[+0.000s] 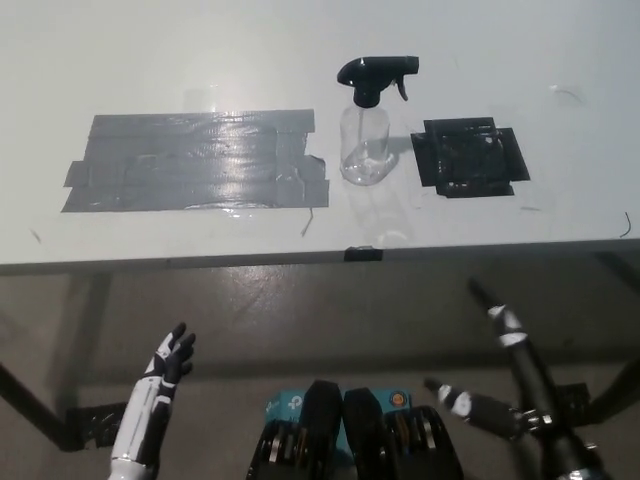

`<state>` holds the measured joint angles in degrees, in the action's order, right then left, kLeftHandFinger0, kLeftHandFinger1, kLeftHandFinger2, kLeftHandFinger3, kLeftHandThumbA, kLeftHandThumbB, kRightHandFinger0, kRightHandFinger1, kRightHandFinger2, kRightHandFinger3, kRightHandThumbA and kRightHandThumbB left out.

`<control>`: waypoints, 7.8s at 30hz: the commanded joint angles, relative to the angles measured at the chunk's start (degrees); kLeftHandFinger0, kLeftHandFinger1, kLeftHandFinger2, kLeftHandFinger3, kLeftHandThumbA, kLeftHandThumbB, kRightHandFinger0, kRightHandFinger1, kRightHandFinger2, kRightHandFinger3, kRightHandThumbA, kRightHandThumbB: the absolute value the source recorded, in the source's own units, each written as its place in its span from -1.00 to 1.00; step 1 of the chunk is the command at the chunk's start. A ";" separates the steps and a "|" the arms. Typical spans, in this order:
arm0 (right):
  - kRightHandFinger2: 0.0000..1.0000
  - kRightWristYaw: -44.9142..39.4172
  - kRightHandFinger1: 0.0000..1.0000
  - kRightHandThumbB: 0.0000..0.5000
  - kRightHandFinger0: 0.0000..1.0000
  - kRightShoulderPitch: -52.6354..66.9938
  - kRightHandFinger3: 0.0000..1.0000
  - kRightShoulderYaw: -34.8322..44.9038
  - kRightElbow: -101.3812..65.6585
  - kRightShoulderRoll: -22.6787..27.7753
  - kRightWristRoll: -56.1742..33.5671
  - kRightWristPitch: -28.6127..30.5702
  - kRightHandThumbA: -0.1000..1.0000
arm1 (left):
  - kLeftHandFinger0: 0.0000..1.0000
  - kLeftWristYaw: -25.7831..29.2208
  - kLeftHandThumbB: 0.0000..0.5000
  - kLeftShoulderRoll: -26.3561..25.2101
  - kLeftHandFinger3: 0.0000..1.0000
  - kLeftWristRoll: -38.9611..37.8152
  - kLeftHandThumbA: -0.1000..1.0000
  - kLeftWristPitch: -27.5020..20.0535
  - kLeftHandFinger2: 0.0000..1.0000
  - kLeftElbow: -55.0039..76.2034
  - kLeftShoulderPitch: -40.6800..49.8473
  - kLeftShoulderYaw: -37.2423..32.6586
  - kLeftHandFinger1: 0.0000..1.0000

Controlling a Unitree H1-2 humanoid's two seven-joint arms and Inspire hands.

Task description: The robot grabs the black lid of the spray bottle on the desk and places it on the black area of the desk

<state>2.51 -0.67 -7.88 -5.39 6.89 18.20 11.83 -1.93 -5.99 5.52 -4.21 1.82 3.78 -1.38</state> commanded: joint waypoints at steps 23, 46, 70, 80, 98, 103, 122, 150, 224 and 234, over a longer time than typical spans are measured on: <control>1.00 -5.21 1.00 0.26 1.00 -39.99 1.00 -0.35 0.61 5.14 31.80 -21.42 0.83 | 1.00 0.51 -0.71 -0.91 1.00 2.10 1.00 -5.01 1.00 -1.17 0.37 -1.20 1.00; 1.00 2.13 1.00 0.40 1.00 -54.47 1.00 -6.78 23.25 0.27 34.35 -25.13 0.92 | 1.00 0.14 -0.63 -1.39 1.00 4.41 1.00 -4.88 1.00 -0.21 -1.37 -1.52 1.00; 1.00 8.14 1.00 0.37 1.00 -59.32 1.00 -8.05 38.05 -0.05 32.23 -23.63 0.85 | 1.00 -0.78 -0.57 -2.30 1.00 5.18 1.00 -4.23 1.00 0.85 -2.38 -1.68 1.00; 1.00 9.33 1.00 0.45 1.00 -60.15 1.00 -8.66 40.54 0.90 30.66 -22.71 0.86 | 1.00 -1.14 -0.63 -2.60 1.00 5.16 1.00 -3.66 1.00 1.31 -3.48 -1.91 1.00; 1.00 11.01 1.00 0.46 1.00 -61.59 1.00 -10.50 42.42 0.71 29.63 -21.58 0.86 | 1.00 -1.61 -0.75 -2.51 1.00 5.12 0.93 -3.45 1.00 1.91 -4.33 -2.04 1.00; 1.00 10.87 1.00 0.47 1.00 -61.50 1.00 -10.91 42.00 0.77 29.50 -21.89 0.85 | 1.00 -1.84 -0.72 -2.61 1.00 5.12 0.96 -2.93 1.00 2.32 -4.39 -2.17 1.00; 1.00 10.79 1.00 0.51 1.00 -64.17 1.00 -11.91 47.35 0.44 28.93 -22.48 0.90 | 1.00 -1.89 -0.75 -3.09 1.00 5.52 0.98 -3.03 1.00 2.50 -5.02 -2.21 1.00; 1.00 12.78 1.00 0.48 1.00 -65.38 1.00 -11.82 55.87 -1.67 25.22 -20.30 0.95 | 1.00 -2.25 -0.84 -3.23 1.00 5.42 1.00 -1.63 1.00 3.29 -6.02 -2.14 1.00; 0.48 26.45 -0.20 -0.21 -1.00 -78.48 0.76 -23.20 64.26 2.35 27.52 -8.07 -1.00 | 1.00 -2.11 -0.96 -3.23 1.00 4.73 0.99 -2.34 1.00 1.88 -7.89 -1.38 1.00; 0.27 24.02 -0.45 -0.26 -1.00 -77.94 0.73 -16.67 55.01 8.15 25.24 -8.72 -1.00 | 1.00 -2.29 -0.98 -3.74 1.00 3.86 1.00 -2.38 1.00 2.13 -7.93 -0.59 1.00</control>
<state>27.91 -74.68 -27.65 54.18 12.01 45.99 2.32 -4.38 -8.78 10.03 -5.21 2.94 -3.49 -2.61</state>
